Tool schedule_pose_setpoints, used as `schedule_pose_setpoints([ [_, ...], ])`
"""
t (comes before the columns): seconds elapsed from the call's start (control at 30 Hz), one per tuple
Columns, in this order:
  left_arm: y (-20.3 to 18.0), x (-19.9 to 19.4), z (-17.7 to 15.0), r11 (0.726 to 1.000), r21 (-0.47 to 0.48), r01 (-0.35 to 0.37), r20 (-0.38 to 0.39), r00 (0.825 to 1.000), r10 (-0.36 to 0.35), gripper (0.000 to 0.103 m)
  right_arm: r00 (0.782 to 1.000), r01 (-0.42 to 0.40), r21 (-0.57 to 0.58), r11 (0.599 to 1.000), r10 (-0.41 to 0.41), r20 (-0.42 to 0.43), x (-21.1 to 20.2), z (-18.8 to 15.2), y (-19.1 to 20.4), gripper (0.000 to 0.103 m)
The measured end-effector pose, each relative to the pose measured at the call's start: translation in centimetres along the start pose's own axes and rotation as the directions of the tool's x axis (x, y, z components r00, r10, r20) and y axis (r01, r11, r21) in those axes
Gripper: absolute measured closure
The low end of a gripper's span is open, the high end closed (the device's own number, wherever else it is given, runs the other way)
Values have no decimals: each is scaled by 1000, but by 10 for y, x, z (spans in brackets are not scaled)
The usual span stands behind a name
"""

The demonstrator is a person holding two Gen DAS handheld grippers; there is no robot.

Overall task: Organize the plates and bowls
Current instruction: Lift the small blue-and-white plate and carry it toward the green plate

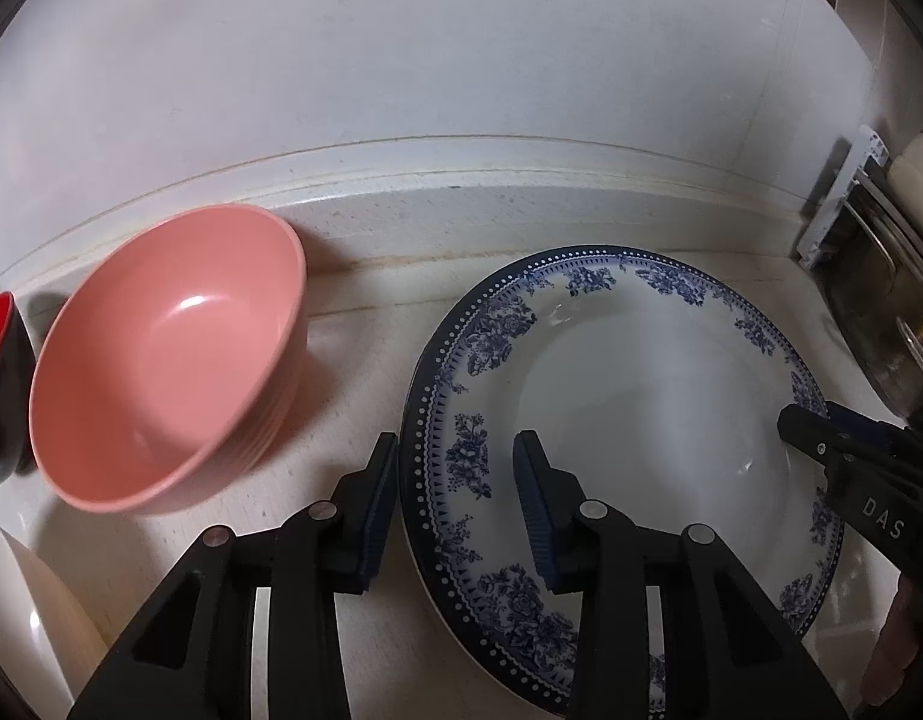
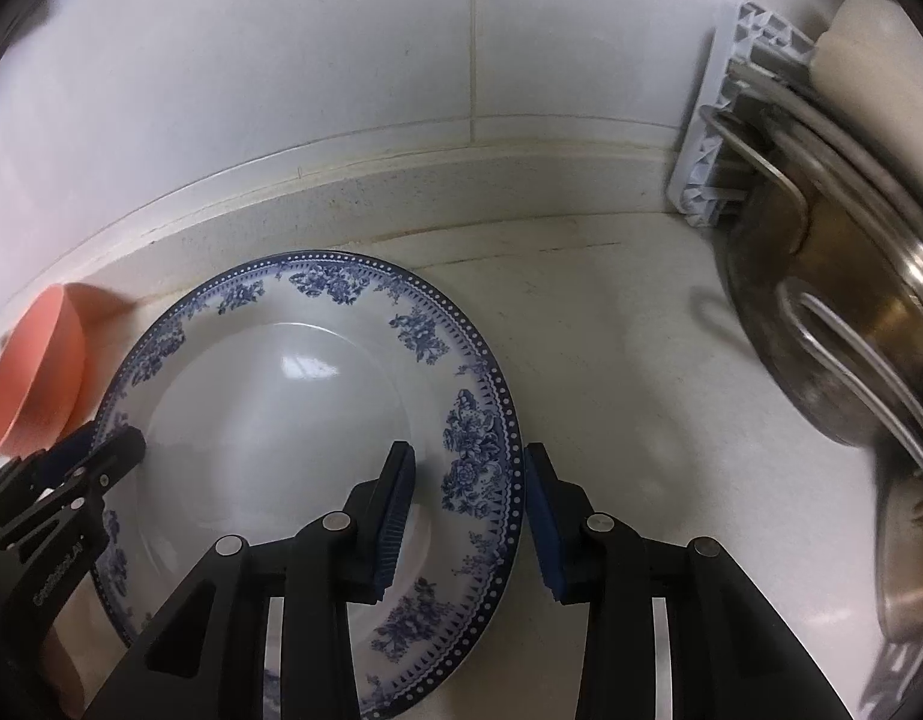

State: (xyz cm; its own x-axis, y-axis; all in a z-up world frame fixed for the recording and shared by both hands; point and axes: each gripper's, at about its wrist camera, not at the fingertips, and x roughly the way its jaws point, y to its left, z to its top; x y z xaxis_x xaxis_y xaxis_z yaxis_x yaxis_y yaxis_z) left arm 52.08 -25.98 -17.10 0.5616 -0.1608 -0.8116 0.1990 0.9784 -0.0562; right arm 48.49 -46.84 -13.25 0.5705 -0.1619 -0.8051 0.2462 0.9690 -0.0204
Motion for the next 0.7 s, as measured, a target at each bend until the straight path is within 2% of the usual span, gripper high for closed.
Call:
schedule_pose_setpoints([
  [0.4, -2, -40, -18, 999, 31, 39, 29, 999, -40, 65, 999, 31, 24, 999, -31, 31, -52, -28, 0, 65],
  [0.7, 4, -80, -28, 997, 34, 71, 59, 996, -73, 65, 995, 52, 28, 998, -54, 80, -101, -44, 17, 65],
])
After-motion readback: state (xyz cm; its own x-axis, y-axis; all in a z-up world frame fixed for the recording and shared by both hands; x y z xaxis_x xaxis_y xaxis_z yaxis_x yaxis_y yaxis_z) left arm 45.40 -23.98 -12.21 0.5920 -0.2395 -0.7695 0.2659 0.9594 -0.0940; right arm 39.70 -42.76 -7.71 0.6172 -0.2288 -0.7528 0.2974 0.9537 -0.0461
